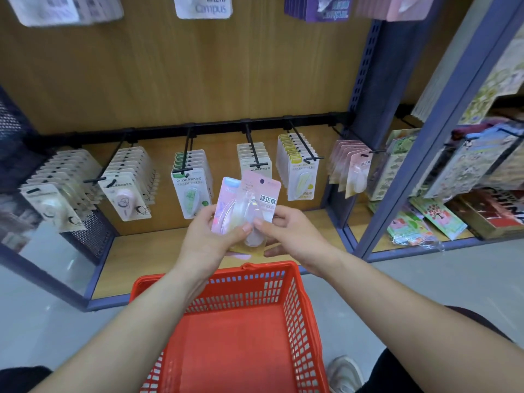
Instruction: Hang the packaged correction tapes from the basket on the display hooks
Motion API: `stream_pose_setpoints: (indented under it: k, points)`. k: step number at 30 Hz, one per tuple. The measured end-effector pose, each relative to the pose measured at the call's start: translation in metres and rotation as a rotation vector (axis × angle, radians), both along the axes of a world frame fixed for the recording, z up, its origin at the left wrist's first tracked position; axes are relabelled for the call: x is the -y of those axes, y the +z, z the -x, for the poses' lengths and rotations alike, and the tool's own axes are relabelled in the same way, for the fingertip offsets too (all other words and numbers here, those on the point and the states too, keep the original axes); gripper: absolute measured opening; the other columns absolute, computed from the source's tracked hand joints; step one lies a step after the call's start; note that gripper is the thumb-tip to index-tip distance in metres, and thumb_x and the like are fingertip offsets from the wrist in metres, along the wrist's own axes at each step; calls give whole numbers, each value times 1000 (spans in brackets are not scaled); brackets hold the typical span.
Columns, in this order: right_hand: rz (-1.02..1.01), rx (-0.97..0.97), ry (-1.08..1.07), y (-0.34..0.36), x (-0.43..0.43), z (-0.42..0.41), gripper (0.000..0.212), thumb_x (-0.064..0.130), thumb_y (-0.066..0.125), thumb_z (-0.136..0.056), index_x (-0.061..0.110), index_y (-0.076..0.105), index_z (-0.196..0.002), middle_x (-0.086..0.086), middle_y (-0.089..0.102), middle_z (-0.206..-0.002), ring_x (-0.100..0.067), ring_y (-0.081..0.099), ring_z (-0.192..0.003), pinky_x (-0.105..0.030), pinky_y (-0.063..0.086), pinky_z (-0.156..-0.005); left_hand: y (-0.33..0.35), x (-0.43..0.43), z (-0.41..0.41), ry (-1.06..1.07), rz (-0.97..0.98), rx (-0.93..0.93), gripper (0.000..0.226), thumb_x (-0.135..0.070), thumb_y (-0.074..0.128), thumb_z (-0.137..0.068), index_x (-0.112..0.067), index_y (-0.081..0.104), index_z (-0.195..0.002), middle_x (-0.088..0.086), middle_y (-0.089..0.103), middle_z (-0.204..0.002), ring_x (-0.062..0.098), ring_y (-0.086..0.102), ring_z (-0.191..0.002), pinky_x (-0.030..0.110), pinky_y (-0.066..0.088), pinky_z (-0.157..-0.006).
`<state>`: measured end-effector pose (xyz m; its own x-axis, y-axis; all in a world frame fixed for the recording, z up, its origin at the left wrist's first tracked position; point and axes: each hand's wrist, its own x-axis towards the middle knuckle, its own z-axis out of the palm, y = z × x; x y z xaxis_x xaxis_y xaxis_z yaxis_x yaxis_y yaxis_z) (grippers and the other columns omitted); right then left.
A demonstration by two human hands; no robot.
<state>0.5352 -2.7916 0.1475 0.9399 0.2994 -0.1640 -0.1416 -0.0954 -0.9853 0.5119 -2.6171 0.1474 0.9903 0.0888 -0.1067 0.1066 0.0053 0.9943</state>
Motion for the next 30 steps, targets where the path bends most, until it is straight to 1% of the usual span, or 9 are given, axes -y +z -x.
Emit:
stream_pose_setpoints:
  k: [4,7,12,16,18,20,22,26,30]
  points:
    - [-3,-2,-69,-7,-1,3,26,22,67,-98,15,61,-123,-7,78,-107,-18,72,-81,-31,56,-62,-2,-9,3,58,-20,4,28,-8,76,-88,-17,67,-113,5,78,-105,30,74,-101,52,60,-89]
    - [-19,7,-175,-12,8,-4,27,18,69,-97,17,58,-121,-4,79,-104,-18,76,-86,-30,56,-63,-3,-19,4,88,-37,-19,25,-4,72,-91,-22,68,-109,1,78,-105,26,74,-102,49,58,-92]
    - [82,75,-359,-22,64,-38,29,14,64,-99,25,61,-126,1,76,-110,-22,74,-101,-41,58,-83,-4,-28,6,64,-51,-34,29,-5,73,-90,-21,68,-113,0,78,-107,22,75,-100,37,57,-79]
    - [202,123,-500,-26,122,-63,34,13,61,-100,21,62,-134,3,71,-118,-9,69,-95,-25,52,-69,-4,-20,2,30,-77,-57,29,-1,73,-88,-17,68,-111,1,79,-102,17,76,-90,25,56,-67]
    - [210,103,-560,-31,147,-74,32,16,63,-100,24,63,-131,1,71,-118,-17,70,-99,-33,55,-75,-4,-14,-1,20,-90,-61,30,1,73,-87,-17,67,-111,0,79,-101,14,76,-85,19,54,-60]
    - [231,77,-544,-34,163,-85,31,18,64,-99,27,64,-128,1,73,-117,-24,70,-104,-47,58,-92,-5,-7,-5,12,-97,-62,31,2,73,-87,-16,67,-111,-1,79,-101,16,76,-88,21,55,-62]
    - [228,61,-516,-36,173,-95,31,17,63,-99,28,64,-128,1,73,-117,-24,71,-106,-52,55,-99,-4,0,-10,2,-103,-63,31,1,74,-87,-15,66,-112,-3,79,-100,17,76,-92,25,56,-67]
    - [165,65,-576,-42,179,-113,30,15,58,-98,27,63,-125,1,71,-121,-24,69,-110,-52,53,-102,-4,10,-18,-2,-115,-57,31,0,74,-88,-15,66,-113,-4,79,-101,17,76,-93,28,58,-72]
    - [53,19,-636,-53,180,-122,28,12,48,-104,26,58,-127,0,68,-124,-26,67,-112,-51,55,-98,-8,14,-24,3,-124,-59,29,2,73,-88,-13,66,-112,-1,79,-100,19,76,-90,22,60,-65]
